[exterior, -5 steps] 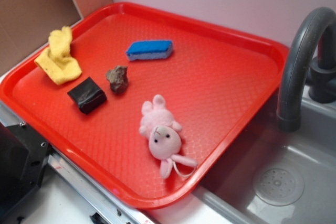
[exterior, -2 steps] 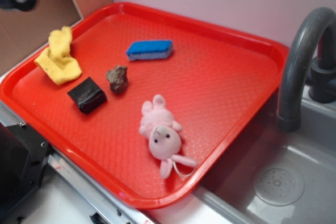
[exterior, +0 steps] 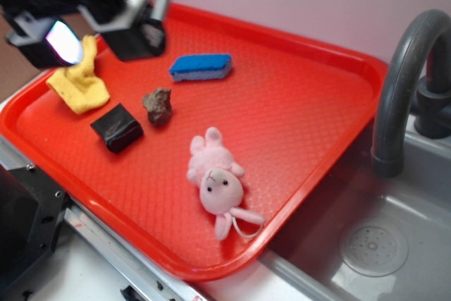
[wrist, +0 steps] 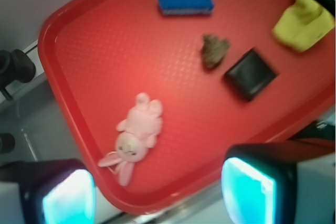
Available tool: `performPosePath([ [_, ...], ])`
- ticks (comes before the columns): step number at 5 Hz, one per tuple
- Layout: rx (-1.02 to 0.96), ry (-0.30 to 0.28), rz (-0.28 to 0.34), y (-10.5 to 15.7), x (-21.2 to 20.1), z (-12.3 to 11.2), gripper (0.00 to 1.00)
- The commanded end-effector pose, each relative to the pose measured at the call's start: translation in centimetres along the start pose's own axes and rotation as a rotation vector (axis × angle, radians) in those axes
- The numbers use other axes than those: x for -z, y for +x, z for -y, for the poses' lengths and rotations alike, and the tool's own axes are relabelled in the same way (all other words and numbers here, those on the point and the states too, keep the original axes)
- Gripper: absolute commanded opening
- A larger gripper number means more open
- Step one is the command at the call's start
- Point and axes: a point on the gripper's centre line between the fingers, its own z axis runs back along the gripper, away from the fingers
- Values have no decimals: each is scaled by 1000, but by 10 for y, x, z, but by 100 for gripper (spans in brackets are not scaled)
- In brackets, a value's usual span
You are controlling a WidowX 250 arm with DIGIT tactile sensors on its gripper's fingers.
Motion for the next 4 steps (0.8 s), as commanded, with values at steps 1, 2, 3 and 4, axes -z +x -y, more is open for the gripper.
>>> performPosePath([
  [1,-226,-40,-70,12,58,30,100],
  [2,-260,-11,-96,12,80,33,100],
  [3,-254,38,-122,14,105,35,100],
  [4,-277,95,-148,15,134,27,100],
])
